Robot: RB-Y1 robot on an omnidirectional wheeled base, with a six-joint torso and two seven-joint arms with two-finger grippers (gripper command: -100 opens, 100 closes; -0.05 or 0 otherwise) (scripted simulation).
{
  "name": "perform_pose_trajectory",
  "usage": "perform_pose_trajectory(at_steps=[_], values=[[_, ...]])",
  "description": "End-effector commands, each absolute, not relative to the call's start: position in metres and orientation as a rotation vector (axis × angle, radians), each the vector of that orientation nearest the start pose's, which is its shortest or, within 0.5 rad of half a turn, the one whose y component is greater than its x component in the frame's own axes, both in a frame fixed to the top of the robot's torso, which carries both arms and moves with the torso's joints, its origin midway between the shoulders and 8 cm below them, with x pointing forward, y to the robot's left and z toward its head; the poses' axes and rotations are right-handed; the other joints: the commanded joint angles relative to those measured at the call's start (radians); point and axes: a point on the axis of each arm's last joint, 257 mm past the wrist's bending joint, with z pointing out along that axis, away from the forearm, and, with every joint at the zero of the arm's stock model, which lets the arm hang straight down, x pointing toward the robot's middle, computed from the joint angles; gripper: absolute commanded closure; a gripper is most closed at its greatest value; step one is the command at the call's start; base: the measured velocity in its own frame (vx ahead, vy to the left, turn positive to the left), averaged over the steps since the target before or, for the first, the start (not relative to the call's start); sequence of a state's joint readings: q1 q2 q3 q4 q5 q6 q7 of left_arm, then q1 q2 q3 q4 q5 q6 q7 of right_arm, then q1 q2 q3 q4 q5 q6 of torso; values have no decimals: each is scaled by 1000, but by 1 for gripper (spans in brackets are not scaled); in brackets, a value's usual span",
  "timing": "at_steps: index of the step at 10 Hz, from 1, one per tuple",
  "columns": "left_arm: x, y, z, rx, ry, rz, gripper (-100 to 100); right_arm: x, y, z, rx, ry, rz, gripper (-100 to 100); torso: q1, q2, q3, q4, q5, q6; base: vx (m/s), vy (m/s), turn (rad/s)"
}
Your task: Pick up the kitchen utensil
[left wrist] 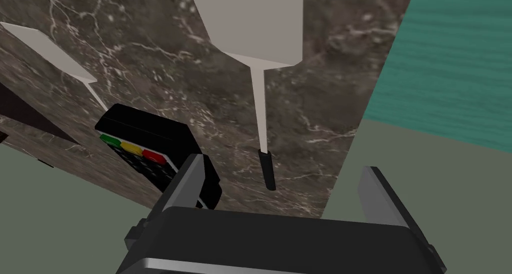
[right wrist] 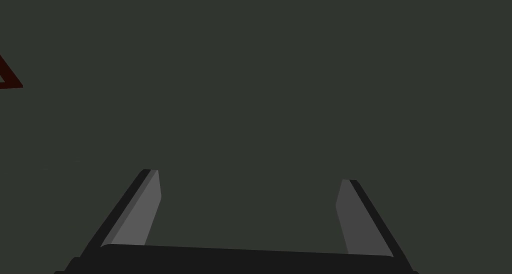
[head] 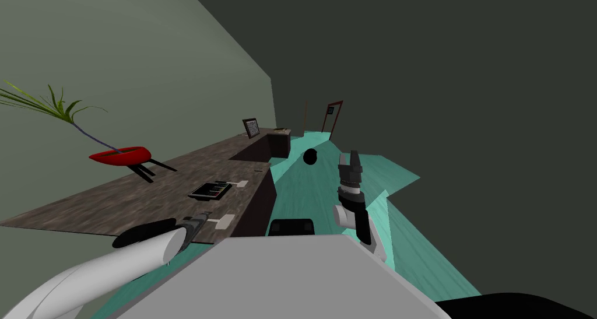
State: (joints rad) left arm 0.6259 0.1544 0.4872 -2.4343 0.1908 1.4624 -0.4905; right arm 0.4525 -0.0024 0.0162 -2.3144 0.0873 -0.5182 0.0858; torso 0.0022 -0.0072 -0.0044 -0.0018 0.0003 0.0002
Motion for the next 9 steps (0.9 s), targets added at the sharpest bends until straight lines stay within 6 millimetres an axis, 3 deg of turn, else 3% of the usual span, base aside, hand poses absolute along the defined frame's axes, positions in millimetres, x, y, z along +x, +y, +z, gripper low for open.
perform_pose_trajectory(at_steps=[1, 9], values=[[158, 476, -315, -1793, 1931, 152, -100, 338, -255, 57, 496, 614, 1219, 0, 0, 0, 0, 0, 0, 0, 115, 16, 17], [91, 466, -335, -1948, 2109, 290, -100, 338, -255, 57, 496, 613, 1219, 0, -1, 0, -1, 0, 0, 0, 129, 10, 28]])
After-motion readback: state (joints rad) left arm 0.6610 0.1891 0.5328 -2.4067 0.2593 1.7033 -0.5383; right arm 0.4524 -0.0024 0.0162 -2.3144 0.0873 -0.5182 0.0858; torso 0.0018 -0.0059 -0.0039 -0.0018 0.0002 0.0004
